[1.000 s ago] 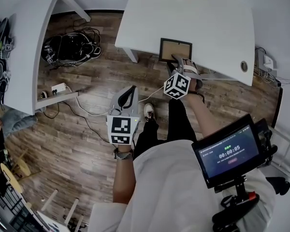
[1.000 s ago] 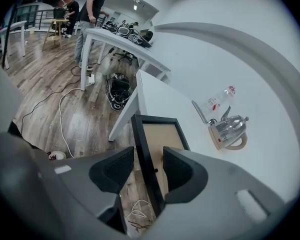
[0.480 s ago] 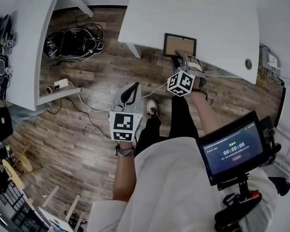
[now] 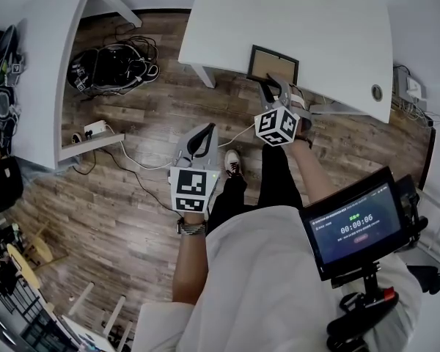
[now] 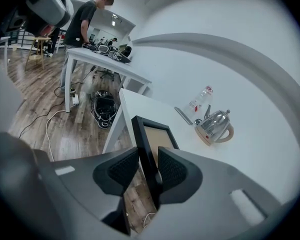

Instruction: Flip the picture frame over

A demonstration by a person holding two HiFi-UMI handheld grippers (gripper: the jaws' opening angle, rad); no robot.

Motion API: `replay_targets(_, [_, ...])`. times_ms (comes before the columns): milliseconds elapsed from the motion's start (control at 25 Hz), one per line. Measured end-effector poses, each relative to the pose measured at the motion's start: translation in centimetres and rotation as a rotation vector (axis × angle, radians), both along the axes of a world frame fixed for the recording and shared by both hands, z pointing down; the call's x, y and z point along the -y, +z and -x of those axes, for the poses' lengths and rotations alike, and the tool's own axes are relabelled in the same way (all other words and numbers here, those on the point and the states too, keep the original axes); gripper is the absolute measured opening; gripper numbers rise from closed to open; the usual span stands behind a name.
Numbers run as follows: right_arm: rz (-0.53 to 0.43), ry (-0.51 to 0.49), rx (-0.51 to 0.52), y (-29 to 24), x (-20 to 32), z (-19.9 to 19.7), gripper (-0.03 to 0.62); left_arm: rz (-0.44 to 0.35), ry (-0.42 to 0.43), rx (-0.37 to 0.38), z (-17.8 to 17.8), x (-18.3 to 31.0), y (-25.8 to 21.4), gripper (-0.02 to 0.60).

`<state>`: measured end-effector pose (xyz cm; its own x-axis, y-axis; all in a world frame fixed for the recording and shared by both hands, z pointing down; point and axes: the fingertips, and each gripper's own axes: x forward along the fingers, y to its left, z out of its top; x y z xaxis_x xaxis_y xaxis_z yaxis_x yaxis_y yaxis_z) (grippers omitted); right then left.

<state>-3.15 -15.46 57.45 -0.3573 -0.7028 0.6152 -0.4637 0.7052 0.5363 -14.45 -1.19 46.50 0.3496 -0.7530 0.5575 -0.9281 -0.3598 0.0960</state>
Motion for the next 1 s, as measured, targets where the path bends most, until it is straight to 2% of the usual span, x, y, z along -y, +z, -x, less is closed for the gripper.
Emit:
replay_targets(240, [-0.025, 0.027, 0.061, -0.8, 0.0, -0.4, 0.112, 0.002, 0.011, 0.005, -0.5, 0.2, 0.3, 0.003])
replay_targets(480, [-0.037, 0.074, 0.187, -2.4, 0.4, -0.7, 0.106, 0.006, 0.037, 0.007, -1.2, 0.4, 0.8, 0.003])
replay_targets(720, [-0.057, 0.114, 0.261, -3.7, 0.7, -1.5, 0.1, 0.007, 0.066, 0.006, -2.2, 0.9, 0.9, 0.003])
replay_targets(1000, [-0.055, 0.201, 0.406, -5.1, 1.2, -2.9, 0.097, 0.007, 0.085, 0.008, -2.6, 1.3, 1.2, 0.003])
